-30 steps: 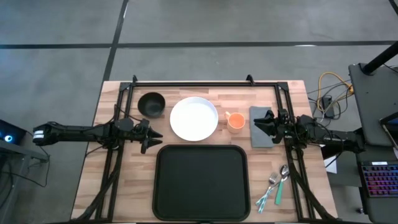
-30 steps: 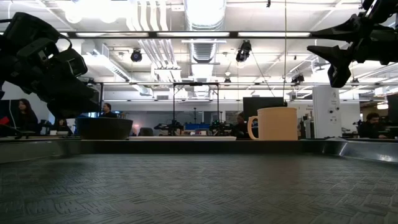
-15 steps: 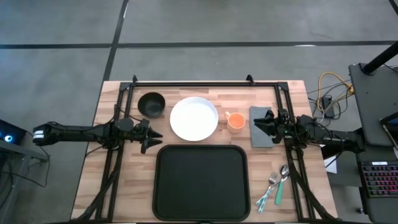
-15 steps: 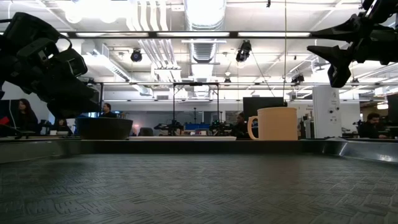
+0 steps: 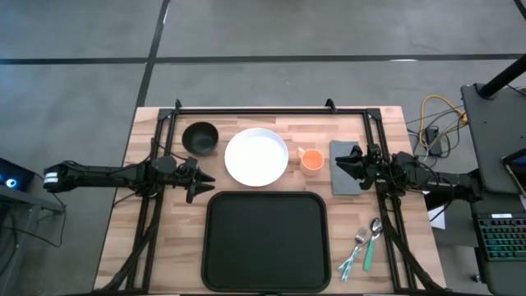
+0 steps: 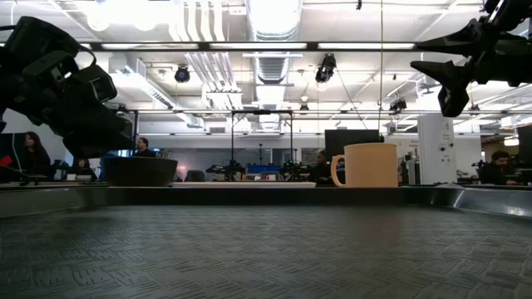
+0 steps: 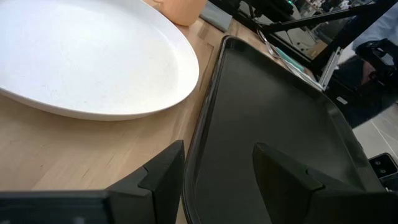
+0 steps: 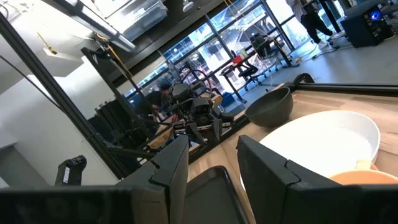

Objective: Set up tray

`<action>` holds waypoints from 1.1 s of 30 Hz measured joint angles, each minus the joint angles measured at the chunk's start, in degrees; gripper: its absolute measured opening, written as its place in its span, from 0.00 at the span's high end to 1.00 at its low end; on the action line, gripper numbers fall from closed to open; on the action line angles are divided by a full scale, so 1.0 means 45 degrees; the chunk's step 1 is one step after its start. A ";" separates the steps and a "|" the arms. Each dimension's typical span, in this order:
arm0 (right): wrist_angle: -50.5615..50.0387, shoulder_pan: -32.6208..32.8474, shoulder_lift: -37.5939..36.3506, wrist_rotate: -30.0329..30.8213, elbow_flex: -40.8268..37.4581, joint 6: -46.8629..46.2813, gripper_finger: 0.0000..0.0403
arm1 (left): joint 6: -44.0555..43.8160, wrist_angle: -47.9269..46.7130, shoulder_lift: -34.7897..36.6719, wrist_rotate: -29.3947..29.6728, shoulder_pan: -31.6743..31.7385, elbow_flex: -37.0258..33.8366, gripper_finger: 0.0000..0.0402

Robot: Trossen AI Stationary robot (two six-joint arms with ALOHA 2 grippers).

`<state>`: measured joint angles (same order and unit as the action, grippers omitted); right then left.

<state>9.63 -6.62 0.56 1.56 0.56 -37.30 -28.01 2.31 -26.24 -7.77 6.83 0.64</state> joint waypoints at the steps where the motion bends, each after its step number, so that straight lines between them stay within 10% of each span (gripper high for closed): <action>1: 0.0004 0.0000 0.0004 -0.0004 0.0000 -0.0005 0.68 | 0.0004 0.0004 0.0001 -0.0001 -0.0001 0.0000 0.57; 33: 0.0142 0.0001 0.0015 0.0734 0.0000 -0.0713 0.68 | 0.0005 0.0004 0.0004 -0.0004 0.0000 0.0000 0.57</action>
<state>10.26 -6.61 0.62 4.86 0.56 -40.51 -27.99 2.32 -26.22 -7.79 6.83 0.64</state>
